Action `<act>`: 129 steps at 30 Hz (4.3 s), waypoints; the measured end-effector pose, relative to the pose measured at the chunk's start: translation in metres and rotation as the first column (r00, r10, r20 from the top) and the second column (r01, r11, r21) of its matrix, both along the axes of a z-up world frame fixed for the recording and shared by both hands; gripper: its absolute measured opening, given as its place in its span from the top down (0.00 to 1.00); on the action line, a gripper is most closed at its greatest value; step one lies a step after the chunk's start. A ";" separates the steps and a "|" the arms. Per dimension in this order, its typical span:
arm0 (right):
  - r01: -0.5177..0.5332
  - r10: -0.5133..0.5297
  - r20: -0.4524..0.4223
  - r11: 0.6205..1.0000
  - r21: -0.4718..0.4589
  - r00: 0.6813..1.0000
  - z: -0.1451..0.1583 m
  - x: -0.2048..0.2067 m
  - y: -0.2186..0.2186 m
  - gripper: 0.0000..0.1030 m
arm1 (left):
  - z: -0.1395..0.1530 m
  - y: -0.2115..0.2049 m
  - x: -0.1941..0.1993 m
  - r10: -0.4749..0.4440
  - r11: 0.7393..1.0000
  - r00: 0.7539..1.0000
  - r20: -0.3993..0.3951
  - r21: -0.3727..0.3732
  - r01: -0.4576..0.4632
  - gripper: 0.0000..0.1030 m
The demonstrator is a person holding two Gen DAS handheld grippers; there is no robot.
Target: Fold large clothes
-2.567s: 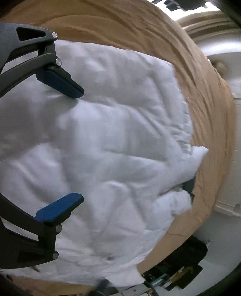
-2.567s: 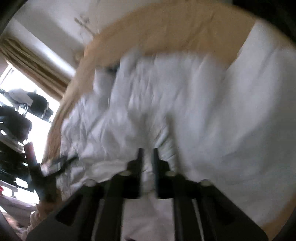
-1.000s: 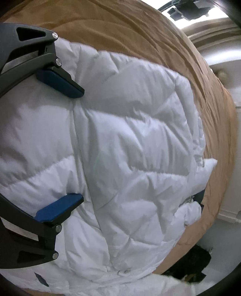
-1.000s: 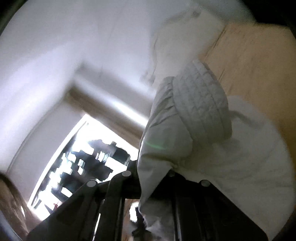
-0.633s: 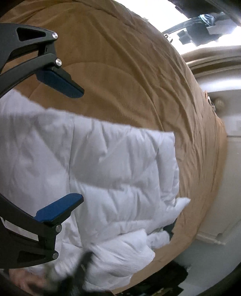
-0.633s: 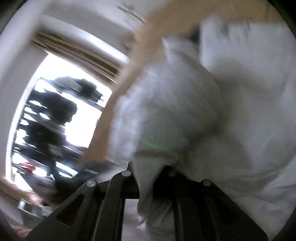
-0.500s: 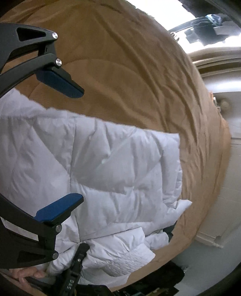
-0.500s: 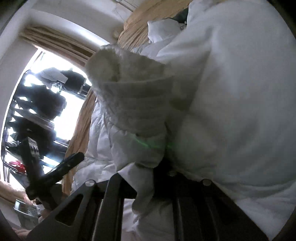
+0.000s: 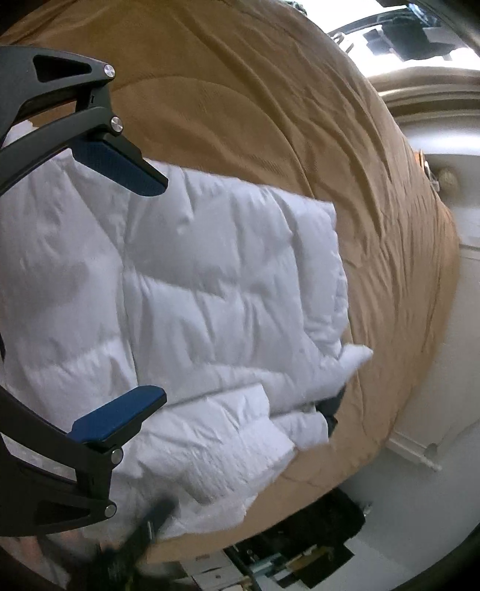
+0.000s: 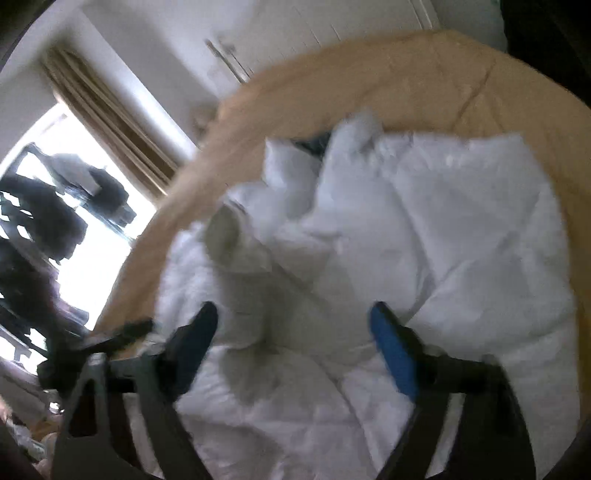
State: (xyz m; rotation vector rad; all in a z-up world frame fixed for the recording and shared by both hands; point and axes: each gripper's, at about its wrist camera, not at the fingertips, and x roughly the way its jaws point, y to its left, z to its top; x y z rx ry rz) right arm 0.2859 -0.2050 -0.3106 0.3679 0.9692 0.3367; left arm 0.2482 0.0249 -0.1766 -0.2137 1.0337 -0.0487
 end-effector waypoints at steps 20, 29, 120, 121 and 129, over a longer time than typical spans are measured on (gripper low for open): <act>-0.209 0.209 -0.025 0.978 0.017 0.978 0.016 -0.007 0.020 0.30 | -0.060 -0.032 0.053 -0.046 0.999 0.985 -0.166 0.011 0.049 0.00; -0.125 0.125 0.008 0.992 -0.033 0.992 0.017 -0.011 0.008 0.30 | -0.054 -0.005 0.028 -0.038 0.986 0.996 -0.076 0.158 0.050 0.00; 0.012 -0.095 -0.150 0.876 -0.481 0.984 -0.038 -0.006 -0.076 0.02 | -0.061 -0.027 0.001 -0.138 0.977 0.989 -0.059 0.154 0.145 0.00; 0.014 -0.098 -0.158 0.887 -0.461 0.983 -0.039 -0.006 -0.081 0.02 | -0.060 -0.023 -0.004 -0.135 0.980 0.990 -0.048 0.144 0.141 0.00; 0.075 -0.184 -0.166 0.856 -0.511 0.969 0.011 -0.034 -0.119 0.02 | -0.008 0.007 -0.062 -0.054 0.976 0.998 0.016 0.211 0.050 0.00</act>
